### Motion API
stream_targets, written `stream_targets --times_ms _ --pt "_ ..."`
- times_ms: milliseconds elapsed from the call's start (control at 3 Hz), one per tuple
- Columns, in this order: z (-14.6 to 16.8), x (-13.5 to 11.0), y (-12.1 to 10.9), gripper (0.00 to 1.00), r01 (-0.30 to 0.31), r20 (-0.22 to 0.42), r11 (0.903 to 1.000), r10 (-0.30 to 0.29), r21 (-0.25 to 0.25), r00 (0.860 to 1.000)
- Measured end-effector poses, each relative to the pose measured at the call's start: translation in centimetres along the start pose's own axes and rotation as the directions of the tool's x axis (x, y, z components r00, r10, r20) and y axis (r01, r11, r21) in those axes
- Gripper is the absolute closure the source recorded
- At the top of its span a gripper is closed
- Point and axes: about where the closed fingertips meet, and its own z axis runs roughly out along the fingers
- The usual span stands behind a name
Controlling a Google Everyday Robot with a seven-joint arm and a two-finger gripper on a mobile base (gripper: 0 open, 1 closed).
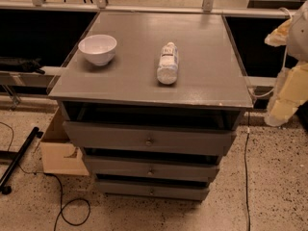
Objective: Open bottom drawer
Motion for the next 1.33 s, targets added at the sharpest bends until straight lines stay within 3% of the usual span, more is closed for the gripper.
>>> stream_targets --times_ms 333,1000,1333 --pt "0.0 0.0 0.0 0.00 0.000 0.000 1.0000 0.000 0.000 1.000" --pt "0.7 1.9 1.0 0.00 -0.057 -0.005 0.9984 0.057 0.001 0.998" --pt "3.4 3.9 2.8 0.00 -0.111 -0.001 0.9925 0.111 -0.051 0.994"
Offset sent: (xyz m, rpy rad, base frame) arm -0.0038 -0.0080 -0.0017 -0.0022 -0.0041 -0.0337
